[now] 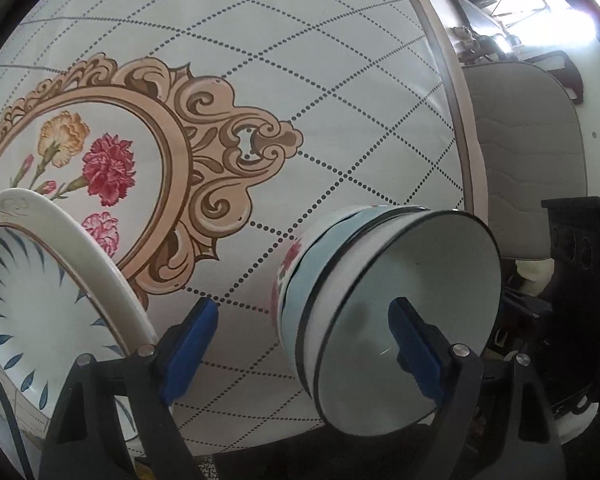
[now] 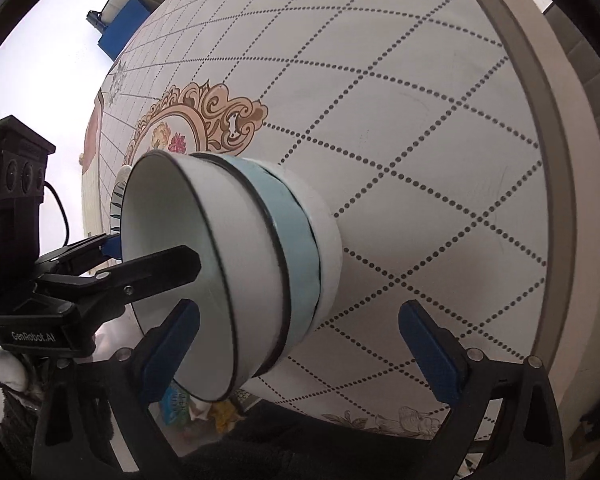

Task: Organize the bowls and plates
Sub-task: 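Lift the bowl stack with both grippers and carry it over the plate stack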

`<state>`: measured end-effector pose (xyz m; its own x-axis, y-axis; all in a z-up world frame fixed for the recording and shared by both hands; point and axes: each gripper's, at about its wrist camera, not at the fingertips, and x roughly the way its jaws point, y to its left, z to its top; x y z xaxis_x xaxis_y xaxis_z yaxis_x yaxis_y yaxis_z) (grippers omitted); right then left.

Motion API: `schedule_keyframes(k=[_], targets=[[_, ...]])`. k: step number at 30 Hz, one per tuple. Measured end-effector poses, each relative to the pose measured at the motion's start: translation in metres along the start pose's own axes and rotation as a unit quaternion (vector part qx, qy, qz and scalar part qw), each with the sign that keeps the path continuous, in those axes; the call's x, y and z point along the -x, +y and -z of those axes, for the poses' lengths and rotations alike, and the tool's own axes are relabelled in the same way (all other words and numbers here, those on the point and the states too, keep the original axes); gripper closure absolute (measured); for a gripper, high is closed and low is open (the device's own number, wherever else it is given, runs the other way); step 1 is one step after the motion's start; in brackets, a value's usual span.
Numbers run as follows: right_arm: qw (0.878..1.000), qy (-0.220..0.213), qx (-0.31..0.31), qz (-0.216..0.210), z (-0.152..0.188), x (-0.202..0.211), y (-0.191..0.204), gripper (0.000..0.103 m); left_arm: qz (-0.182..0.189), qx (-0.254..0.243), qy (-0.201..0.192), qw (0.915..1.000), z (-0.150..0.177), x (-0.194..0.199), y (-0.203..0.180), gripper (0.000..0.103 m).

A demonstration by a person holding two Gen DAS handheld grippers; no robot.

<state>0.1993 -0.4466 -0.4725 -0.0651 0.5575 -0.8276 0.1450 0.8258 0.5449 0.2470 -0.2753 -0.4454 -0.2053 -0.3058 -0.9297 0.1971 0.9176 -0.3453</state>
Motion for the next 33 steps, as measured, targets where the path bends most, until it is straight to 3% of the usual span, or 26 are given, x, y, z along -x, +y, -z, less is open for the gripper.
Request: schedule_keyframes(k=[10, 17, 33], targets=[[0.996, 0.029, -0.021, -0.085, -0.028, -0.029, -0.006, 0.019, 0.041, -0.009, 0.037, 0.9984, -0.016, -0.019, -0.004, 0.039], [0.995, 0.024, -0.015, -0.091, -0.037, -0.038, -0.003, 0.035, 0.077, -0.002, 0.047, 0.9960, -0.021, -0.022, 0.003, 0.042], [0.992, 0.038, -0.038, -0.118, -0.026, -0.040, -0.011, 0.036, 0.049, 0.011, 0.040, 0.9980, -0.015, -0.018, -0.002, 0.044]])
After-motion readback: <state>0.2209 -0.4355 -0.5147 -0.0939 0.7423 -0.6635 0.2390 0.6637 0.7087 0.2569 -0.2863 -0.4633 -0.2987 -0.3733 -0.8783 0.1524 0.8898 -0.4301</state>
